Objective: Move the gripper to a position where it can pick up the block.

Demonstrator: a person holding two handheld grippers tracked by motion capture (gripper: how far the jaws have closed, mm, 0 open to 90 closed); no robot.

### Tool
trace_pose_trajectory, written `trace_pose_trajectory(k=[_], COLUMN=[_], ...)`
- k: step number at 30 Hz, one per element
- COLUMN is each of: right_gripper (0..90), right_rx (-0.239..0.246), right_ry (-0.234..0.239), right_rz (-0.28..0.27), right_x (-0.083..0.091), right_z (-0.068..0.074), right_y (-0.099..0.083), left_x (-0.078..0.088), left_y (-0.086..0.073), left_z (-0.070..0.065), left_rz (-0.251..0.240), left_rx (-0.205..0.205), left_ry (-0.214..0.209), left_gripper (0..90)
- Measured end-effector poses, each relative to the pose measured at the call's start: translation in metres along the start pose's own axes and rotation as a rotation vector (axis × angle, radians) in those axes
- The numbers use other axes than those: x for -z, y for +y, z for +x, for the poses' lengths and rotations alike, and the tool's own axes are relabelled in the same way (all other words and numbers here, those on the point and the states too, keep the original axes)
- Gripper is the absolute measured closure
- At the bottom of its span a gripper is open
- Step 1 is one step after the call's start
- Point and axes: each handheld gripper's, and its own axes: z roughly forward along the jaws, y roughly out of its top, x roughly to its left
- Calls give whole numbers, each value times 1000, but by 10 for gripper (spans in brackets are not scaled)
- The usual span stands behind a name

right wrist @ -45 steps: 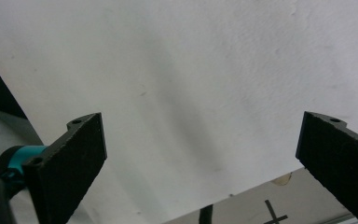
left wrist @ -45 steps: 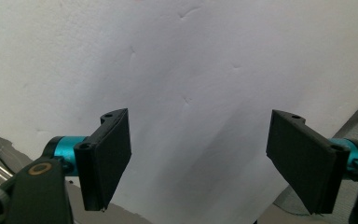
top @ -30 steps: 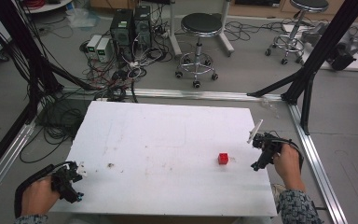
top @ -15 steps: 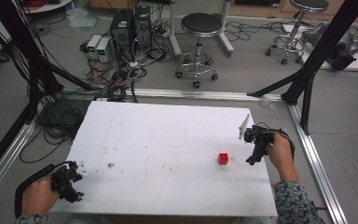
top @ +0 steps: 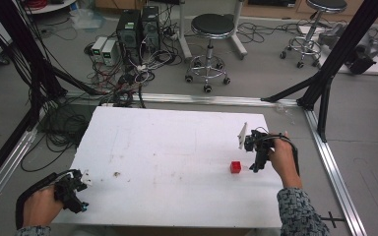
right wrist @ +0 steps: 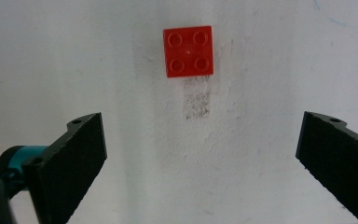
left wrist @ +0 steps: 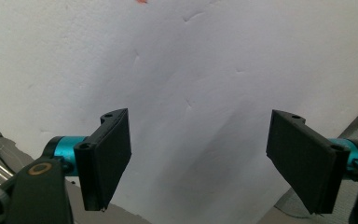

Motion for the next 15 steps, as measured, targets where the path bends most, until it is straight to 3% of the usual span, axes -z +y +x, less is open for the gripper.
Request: trace_pose_trajectory(k=[4,15], right_gripper=[8,8], right_rx=[18,48], right_ry=[17,29], right_rz=[17,24], right_x=[-12,-39], right_z=[0,-2], right_y=[14,30], left_x=[0,0], left_y=[0,0], left_z=[0,0], left_rz=[3,-3], left_rx=[8,13], left_ry=[2,7], left_gripper=[222,222])
